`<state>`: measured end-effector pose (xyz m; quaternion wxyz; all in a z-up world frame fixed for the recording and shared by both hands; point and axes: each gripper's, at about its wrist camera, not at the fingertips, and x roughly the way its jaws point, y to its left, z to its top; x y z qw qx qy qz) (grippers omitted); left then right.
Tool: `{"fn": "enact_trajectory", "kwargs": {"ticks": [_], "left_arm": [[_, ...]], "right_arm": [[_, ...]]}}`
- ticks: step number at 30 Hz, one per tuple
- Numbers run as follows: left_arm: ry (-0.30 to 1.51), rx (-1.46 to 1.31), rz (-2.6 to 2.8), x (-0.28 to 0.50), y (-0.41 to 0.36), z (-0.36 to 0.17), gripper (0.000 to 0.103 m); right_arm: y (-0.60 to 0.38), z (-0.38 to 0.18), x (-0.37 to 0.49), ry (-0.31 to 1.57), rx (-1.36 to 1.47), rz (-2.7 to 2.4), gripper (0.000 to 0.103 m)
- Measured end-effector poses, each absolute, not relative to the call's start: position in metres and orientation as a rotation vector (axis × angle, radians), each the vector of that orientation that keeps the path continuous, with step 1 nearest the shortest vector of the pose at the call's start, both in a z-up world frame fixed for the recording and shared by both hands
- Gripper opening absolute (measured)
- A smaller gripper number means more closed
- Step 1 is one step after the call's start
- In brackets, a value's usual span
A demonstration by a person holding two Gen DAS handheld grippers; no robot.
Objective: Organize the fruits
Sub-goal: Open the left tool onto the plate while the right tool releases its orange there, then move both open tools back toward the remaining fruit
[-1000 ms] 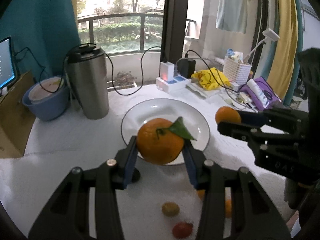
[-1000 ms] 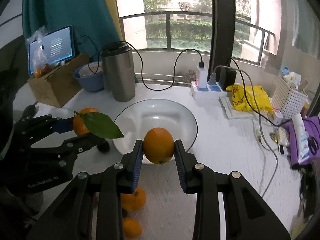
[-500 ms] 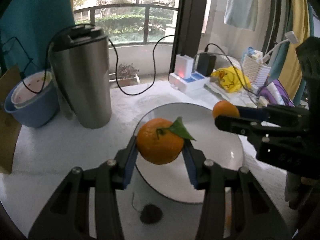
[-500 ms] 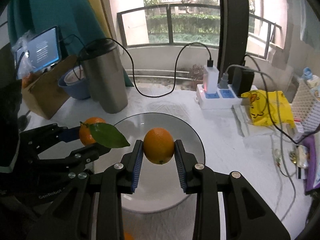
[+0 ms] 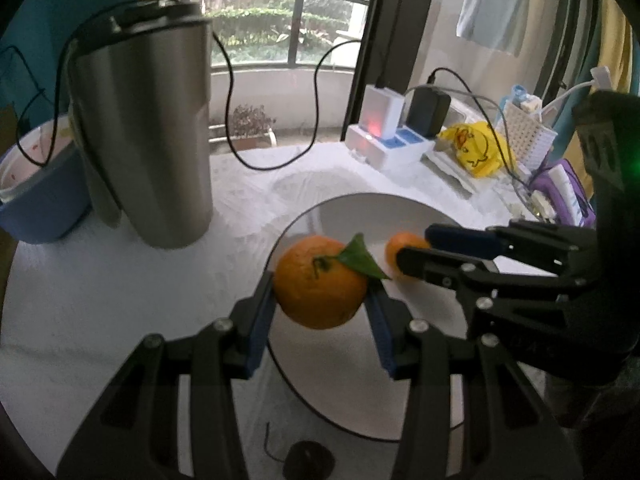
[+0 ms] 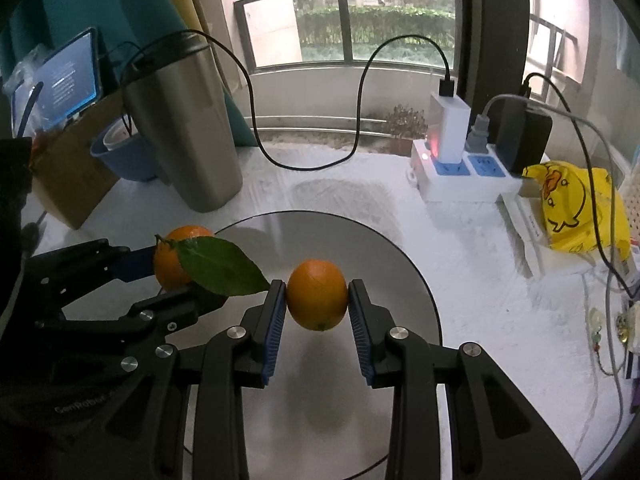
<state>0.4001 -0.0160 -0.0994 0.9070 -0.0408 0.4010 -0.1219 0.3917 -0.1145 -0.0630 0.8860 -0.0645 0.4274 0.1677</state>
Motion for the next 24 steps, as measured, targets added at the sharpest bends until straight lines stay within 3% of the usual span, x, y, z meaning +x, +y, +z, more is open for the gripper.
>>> {"fn": "enact_trajectory", "kwargs": {"ticks": [2, 4, 9, 13, 24], "left_arm": [[0.833, -0.090, -0.252, 0.401, -0.016, -0.100, 0.046], [0.828, -0.099, -0.251, 0.400, -0.014, -0.097, 0.047], [0.796, -0.117, -0.244, 0.391, -0.011, -0.083, 0.051], [0.768, -0.130, -0.241, 0.380, -0.006, -0.071, 0.065], [0.716, -0.143, -0.235, 0.336, -0.007, -0.041, 0.065]], "right_arm": [[-0.115, -0.064, 0.393, 0.894, -0.133, 0.350, 0.035], [-0.114, -0.065, 0.394, 0.897, -0.134, 0.349, 0.047], [-0.117, -0.057, 0.389, 0.875, -0.132, 0.331, 0.057], [-0.118, -0.048, 0.380, 0.858, -0.146, 0.315, 0.057], [-0.127, -0.016, 0.334, 0.798, -0.150, 0.286, 0.057]]}}
